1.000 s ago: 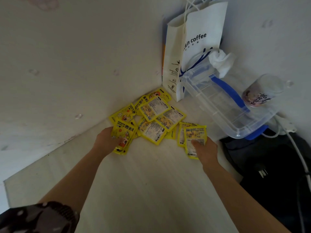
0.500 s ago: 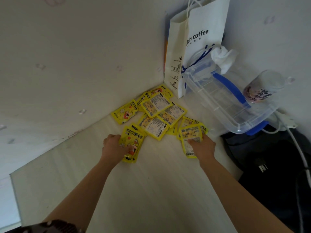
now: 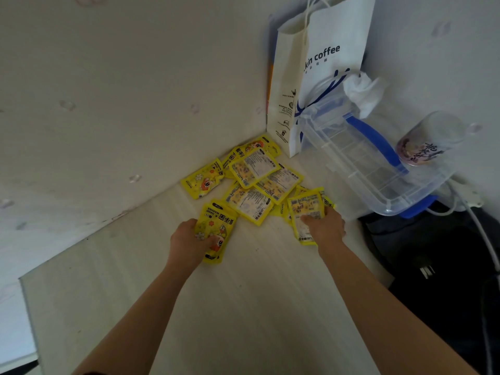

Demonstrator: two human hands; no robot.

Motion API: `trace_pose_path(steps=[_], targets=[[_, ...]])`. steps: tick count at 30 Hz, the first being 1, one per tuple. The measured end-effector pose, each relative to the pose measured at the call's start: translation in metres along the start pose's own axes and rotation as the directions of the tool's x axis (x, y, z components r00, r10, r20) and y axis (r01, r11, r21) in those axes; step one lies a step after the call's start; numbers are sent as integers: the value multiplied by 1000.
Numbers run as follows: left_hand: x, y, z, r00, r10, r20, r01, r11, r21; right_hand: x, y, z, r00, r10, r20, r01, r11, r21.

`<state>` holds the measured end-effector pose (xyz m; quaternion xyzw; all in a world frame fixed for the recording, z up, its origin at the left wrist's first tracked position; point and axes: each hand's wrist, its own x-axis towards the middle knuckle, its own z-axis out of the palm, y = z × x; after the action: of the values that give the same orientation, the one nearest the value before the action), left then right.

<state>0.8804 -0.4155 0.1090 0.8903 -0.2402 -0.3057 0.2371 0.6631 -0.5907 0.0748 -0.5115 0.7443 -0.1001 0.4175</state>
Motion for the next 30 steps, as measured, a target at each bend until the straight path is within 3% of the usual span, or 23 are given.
trace_pose_path(steps=[12, 21, 30], targets=[[-17, -21, 6, 992, -117, 52, 128, 915, -382, -27, 20, -23, 999, -47, -6, 47, 962, 268], [-75, -44, 20, 981, -164, 105, 195, 812, -550, -73, 58, -51, 992, -50, 116, -2, 910, 414], [-155, -67, 34, 976, -180, 120, 213, 706, -675, -145, 103, -67, 947, -145, 287, -1, 891, 453]])
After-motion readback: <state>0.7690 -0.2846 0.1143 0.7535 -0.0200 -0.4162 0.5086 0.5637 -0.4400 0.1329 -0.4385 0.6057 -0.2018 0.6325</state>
